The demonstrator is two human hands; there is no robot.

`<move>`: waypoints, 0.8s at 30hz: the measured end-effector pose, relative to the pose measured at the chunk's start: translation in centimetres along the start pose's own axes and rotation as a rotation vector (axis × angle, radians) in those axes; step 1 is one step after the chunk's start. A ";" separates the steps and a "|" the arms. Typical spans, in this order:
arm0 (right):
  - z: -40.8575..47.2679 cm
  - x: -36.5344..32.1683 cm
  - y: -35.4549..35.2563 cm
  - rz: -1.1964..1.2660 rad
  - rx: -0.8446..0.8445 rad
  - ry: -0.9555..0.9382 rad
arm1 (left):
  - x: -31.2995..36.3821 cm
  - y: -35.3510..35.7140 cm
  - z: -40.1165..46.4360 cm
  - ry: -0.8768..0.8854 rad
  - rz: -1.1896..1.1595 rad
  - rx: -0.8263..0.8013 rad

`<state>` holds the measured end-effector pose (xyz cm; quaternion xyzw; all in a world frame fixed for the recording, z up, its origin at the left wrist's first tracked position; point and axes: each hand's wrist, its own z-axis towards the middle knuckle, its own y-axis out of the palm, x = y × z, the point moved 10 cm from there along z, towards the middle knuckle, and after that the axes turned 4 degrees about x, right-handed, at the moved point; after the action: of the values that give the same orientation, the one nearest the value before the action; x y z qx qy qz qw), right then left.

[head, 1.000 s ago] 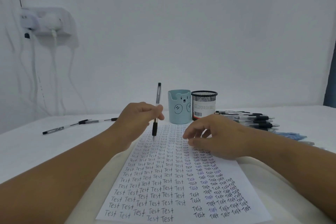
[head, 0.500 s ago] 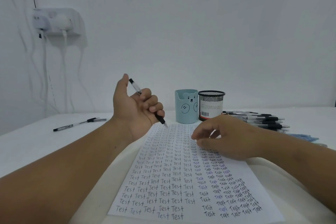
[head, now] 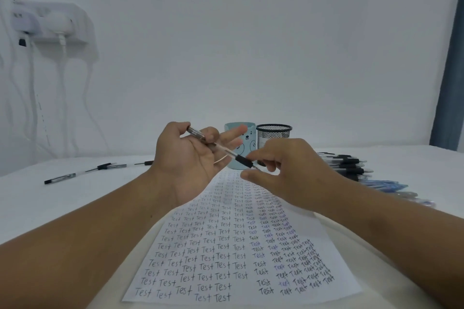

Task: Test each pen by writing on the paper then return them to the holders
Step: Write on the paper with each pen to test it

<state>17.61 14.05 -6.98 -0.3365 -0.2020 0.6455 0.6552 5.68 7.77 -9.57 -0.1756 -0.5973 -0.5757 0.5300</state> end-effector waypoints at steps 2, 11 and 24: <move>0.0 -0.2 -0.3 -0.021 0.004 0.012 | -0.8 0.7 -0.1 -0.027 0.060 -0.039; -1.5 3.8 -0.4 0.315 -0.271 0.473 | -3.8 -0.6 -0.2 -0.038 0.860 -0.065; -7.1 1.7 1.2 0.873 -0.397 0.423 | -6.1 -0.4 -1.2 -0.123 1.532 -0.286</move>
<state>21.85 14.40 -13.04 -0.6302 -0.0247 0.7257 0.2751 8.12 9.08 -15.10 -0.6373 -0.2580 -0.1098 0.7178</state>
